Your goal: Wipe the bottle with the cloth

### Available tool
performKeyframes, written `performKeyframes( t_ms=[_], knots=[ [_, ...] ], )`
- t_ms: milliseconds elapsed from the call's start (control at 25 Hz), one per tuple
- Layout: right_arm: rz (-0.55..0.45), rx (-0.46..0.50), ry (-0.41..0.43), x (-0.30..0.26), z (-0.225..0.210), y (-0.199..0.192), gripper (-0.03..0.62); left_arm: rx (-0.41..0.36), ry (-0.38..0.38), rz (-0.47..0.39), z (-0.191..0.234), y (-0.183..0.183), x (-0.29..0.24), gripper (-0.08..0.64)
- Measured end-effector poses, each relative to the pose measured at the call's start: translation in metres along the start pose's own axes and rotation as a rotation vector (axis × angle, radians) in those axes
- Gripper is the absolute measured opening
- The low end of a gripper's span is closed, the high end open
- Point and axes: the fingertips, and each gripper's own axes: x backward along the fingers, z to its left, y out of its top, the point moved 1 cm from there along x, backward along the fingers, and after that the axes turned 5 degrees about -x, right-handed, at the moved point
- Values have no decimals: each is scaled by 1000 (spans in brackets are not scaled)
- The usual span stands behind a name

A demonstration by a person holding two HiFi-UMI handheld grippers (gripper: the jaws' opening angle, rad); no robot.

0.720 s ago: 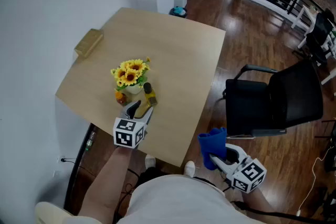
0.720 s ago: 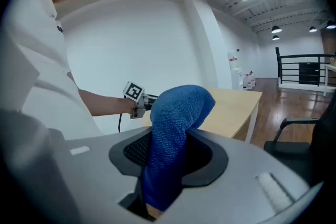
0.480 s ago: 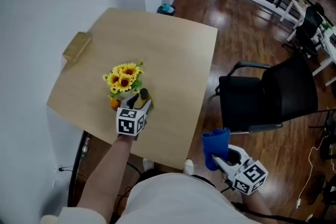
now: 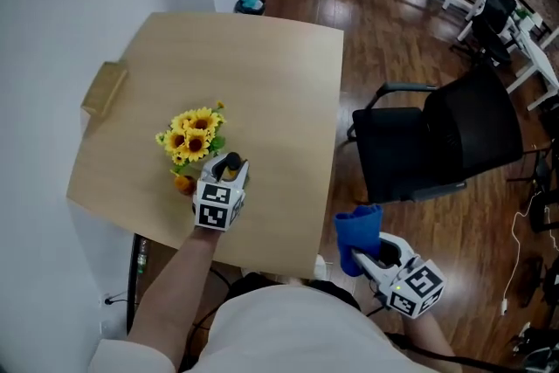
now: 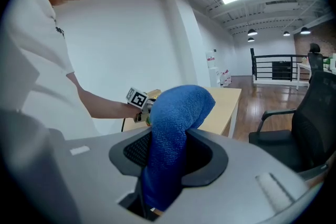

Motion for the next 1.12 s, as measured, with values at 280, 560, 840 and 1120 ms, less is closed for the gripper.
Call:
performKeyframes(
  t_ms=[280,560,840,1120],
  knots=[
    [-73,112,66,-19,15,61,155,-63,-81,-82,-41,56,56,150],
    [-90,351,248,-53,76,136,155,-170,-181,-78,-115,82,92,150],
    [72,564,345,-76,111,119,155,-248,-216,-38,-164,74,104,150],
    [-16,463,304,-59,59,123,155,-177,-204,-59,-162,89,125,150]
  ],
)
